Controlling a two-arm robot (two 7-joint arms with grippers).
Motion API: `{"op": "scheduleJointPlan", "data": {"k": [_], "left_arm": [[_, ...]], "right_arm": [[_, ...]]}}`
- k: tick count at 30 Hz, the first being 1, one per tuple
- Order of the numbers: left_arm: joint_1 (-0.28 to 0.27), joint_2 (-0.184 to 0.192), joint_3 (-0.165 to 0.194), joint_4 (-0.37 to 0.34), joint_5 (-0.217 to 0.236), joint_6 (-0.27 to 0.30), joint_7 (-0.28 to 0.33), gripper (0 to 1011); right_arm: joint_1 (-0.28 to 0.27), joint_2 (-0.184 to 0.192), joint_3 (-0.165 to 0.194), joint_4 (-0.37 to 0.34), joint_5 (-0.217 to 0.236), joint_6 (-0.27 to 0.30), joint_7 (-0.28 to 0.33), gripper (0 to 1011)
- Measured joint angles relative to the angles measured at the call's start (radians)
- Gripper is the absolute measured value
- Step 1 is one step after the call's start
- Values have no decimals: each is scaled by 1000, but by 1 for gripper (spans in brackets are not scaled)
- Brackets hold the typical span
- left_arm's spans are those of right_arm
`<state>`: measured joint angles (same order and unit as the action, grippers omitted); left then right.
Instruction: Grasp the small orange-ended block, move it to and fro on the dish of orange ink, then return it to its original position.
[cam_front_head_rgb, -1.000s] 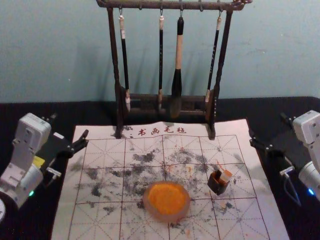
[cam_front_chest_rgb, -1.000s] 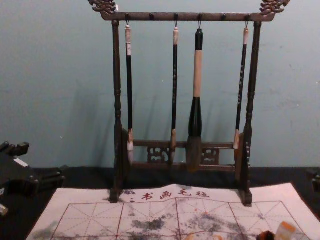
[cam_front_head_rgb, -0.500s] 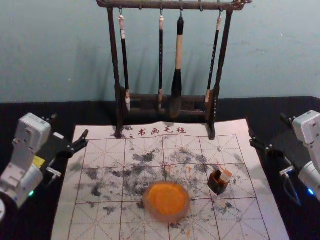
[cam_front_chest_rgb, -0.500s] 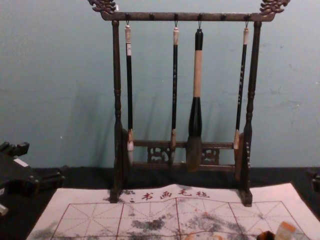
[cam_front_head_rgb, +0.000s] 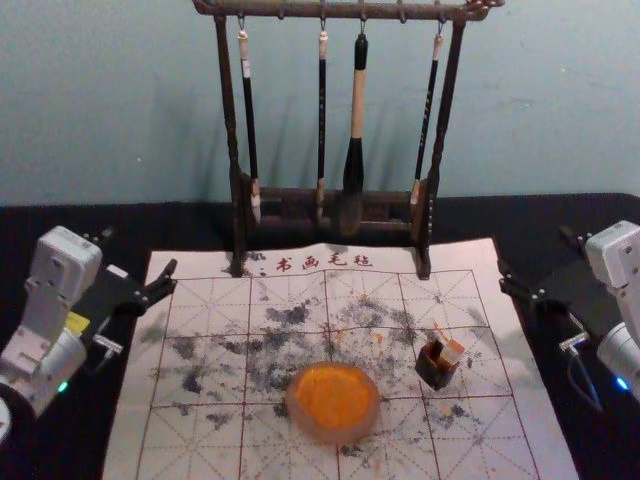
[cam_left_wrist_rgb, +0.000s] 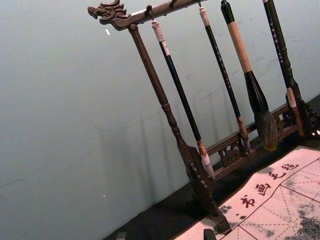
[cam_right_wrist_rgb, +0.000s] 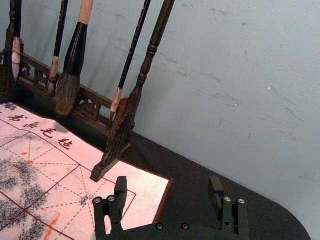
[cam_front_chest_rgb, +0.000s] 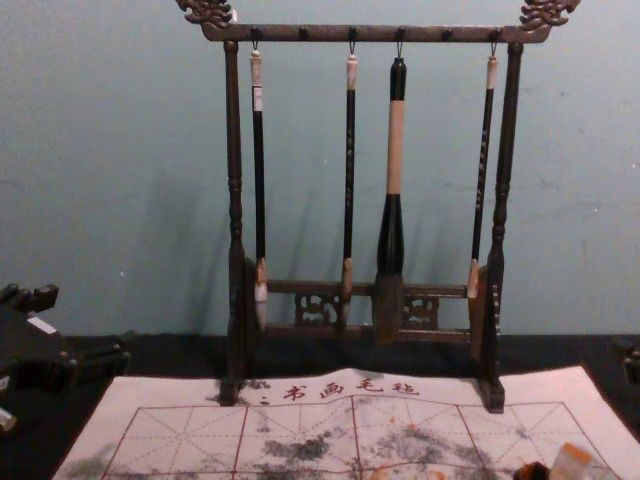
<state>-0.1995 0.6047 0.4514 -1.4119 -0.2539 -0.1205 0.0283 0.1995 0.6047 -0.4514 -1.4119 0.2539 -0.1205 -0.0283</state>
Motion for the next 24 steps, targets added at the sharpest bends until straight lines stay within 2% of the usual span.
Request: {"op": "scheduleJointPlan", "data": {"k": [4, 9, 15, 18, 19, 21, 22, 24], "left_arm": [[0, 0, 0, 0, 0, 0, 0, 1001], [0, 0, 0, 0, 0, 0, 0, 1001], [0, 0, 0, 0, 0, 0, 0, 1002], [0, 0, 0, 0, 0, 0, 0, 1002], [0, 0, 0, 0, 0, 0, 0, 1001], [0, 0, 0, 0, 0, 0, 0, 1001], [0, 0, 0, 0, 0, 0, 0, 1001], [0, 0, 0, 0, 0, 0, 0, 1001]], "right_arm": [[0, 0, 0, 0, 0, 0, 0, 1000], [0, -2, 7, 5, -26, -23, 9, 1000], [-29, 14, 35, -22, -33, -64, 33, 1000], [-74, 35, 59, -69, -11, -80, 57, 1000], [-74, 35, 59, -69, -11, -80, 57, 1000], [-112, 59, 72, -108, 15, -94, 94, 1000], [-112, 59, 72, -108, 15, -94, 94, 1000], [-135, 76, 76, -128, 39, -108, 140, 1000]]}}
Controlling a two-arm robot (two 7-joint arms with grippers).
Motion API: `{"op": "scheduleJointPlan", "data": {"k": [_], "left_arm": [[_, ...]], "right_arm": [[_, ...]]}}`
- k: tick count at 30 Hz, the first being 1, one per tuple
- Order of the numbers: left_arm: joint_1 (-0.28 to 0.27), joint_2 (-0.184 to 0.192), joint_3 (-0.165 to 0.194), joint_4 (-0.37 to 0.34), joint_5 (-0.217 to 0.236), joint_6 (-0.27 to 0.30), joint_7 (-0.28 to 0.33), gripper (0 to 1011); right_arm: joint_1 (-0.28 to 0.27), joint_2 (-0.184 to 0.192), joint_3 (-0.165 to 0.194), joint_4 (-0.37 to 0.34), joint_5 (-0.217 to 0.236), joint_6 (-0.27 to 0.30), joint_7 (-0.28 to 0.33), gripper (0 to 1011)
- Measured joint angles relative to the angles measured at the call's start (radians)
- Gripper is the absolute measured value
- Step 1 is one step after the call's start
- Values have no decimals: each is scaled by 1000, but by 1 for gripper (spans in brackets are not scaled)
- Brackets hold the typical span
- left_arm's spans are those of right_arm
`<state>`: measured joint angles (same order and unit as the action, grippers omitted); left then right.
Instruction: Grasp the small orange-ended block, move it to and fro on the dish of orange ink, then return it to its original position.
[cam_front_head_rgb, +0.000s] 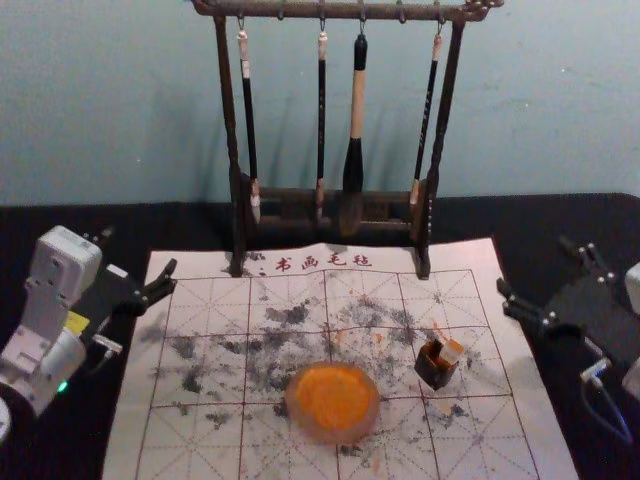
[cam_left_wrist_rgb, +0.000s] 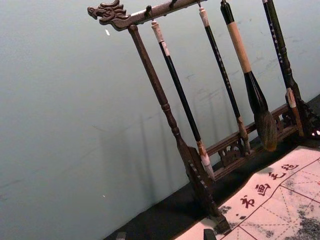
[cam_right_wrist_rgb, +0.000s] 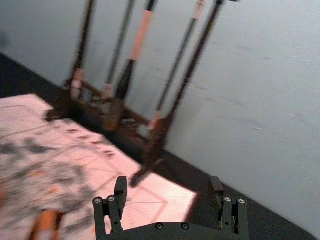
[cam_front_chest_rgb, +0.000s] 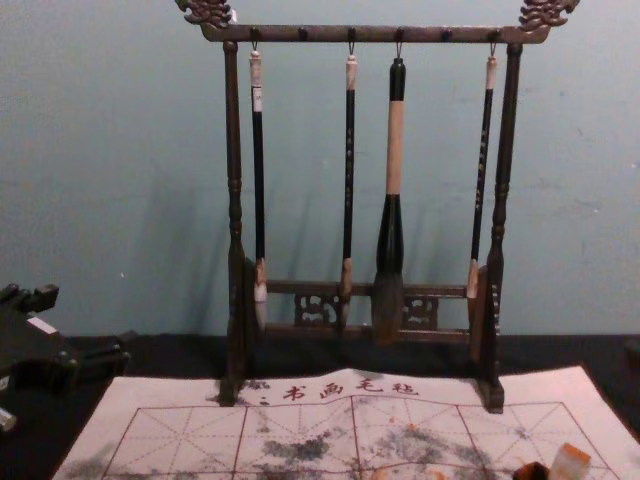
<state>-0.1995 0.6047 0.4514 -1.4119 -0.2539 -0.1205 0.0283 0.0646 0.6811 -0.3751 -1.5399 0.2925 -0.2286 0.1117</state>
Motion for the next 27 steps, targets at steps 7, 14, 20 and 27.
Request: {"op": "scheduleJointPlan", "data": {"k": [7, 14, 20, 27], "left_arm": [[0, 0, 0, 0, 0, 0, 0, 1001], [0, 0, 0, 0, 0, 0, 0, 1001], [0, 0, 0, 0, 0, 0, 0, 1001], [0, 0, 0, 0, 0, 0, 0, 1001]], "right_arm": [[-34, 40, 1, -19, 96, -30, 180, 1000], [-50, 50, -3, -25, 145, -46, 289, 1000], [-51, 49, -13, -24, 146, -45, 341, 1000], [-31, 27, -22, -1, 144, 3, 373, 1000]]}}
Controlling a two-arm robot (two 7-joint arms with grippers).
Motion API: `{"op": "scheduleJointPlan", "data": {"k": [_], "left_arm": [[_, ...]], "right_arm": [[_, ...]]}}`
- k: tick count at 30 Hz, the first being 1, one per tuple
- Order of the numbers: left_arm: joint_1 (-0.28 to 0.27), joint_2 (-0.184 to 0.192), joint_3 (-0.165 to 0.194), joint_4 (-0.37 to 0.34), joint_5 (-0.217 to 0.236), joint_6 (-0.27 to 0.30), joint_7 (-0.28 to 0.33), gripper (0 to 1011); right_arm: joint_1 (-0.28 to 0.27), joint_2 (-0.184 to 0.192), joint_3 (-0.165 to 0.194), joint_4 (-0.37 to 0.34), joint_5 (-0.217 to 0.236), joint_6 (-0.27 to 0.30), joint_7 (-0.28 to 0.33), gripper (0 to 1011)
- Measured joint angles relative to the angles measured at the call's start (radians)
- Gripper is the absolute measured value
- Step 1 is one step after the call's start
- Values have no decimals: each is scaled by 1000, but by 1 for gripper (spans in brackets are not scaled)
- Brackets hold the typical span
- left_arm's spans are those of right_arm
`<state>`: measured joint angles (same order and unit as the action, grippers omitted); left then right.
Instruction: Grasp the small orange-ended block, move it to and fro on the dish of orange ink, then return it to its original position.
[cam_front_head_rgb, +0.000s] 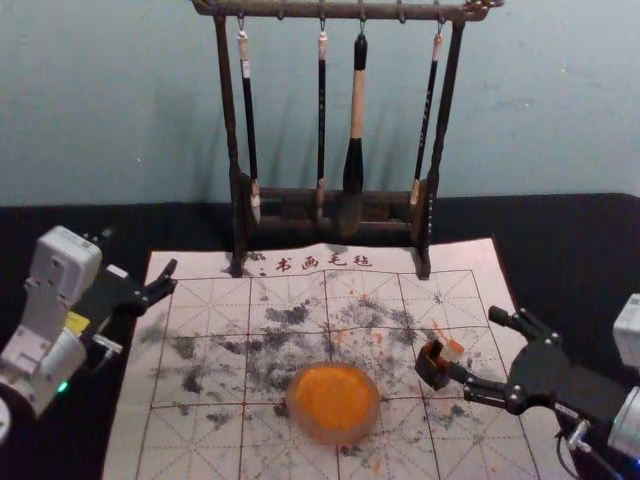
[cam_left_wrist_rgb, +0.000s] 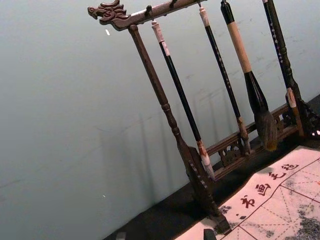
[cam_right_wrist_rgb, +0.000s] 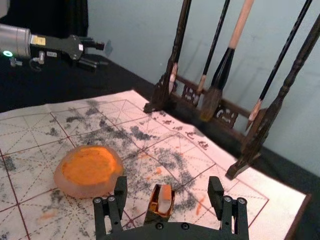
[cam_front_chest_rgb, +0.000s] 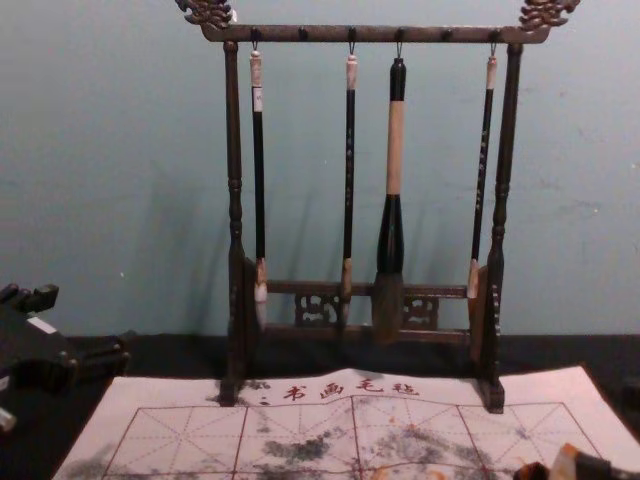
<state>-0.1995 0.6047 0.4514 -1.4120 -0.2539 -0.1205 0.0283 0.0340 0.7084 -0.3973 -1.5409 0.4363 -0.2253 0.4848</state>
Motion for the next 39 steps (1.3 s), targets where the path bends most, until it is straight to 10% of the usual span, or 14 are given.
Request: {"op": "scheduleJointPlan", "data": {"k": [39], "left_arm": [[0, 0, 0, 0, 0, 0, 0, 1001]], "right_arm": [[94, -96, 2, 127, -7, 155, 127, 1000]]}}
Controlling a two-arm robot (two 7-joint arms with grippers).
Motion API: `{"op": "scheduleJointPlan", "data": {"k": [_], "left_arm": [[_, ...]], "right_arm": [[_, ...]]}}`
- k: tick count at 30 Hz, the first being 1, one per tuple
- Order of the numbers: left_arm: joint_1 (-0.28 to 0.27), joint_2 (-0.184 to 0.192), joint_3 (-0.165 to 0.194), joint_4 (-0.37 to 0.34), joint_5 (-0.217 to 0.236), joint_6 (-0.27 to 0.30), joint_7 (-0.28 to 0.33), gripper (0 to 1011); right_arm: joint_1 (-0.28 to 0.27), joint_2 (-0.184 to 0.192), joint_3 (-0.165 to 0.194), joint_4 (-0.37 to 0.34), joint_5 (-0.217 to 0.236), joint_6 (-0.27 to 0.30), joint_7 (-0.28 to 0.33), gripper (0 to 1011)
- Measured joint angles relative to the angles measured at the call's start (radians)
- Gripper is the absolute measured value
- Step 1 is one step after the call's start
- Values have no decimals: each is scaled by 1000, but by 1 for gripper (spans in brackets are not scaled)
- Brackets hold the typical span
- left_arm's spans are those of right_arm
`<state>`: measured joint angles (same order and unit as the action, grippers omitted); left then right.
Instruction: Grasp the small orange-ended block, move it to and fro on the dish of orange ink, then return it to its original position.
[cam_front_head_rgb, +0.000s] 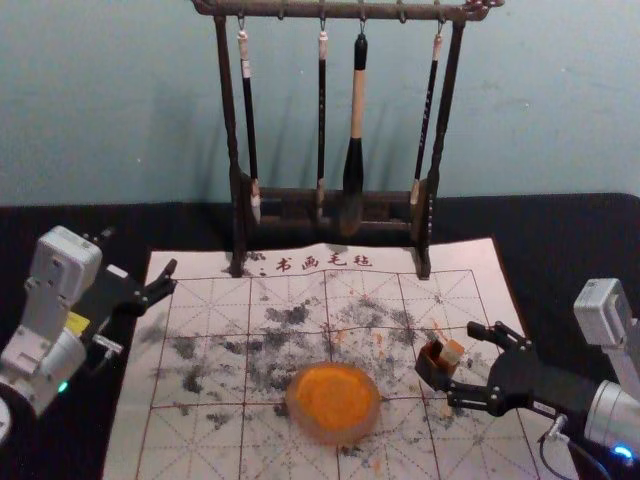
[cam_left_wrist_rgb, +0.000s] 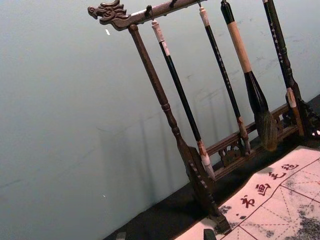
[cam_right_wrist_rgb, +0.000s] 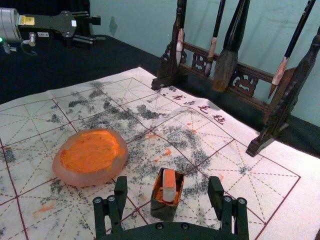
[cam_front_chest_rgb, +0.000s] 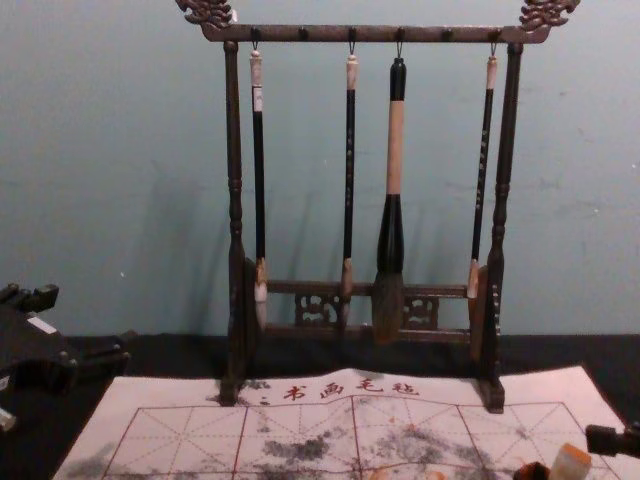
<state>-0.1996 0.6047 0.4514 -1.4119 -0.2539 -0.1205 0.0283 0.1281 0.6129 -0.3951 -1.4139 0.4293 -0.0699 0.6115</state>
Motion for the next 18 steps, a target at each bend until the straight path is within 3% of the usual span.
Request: {"op": "scheduleJointPlan", "data": {"k": [10, 18], "left_arm": [[0, 0, 0, 0, 0, 0, 0, 1001], [0, 0, 0, 0, 0, 0, 0, 1001]], "right_arm": [[0, 1, 0, -1, 0, -1, -1, 1000], [-1, 1, -1, -2, -1, -2, -3, 839]]}}
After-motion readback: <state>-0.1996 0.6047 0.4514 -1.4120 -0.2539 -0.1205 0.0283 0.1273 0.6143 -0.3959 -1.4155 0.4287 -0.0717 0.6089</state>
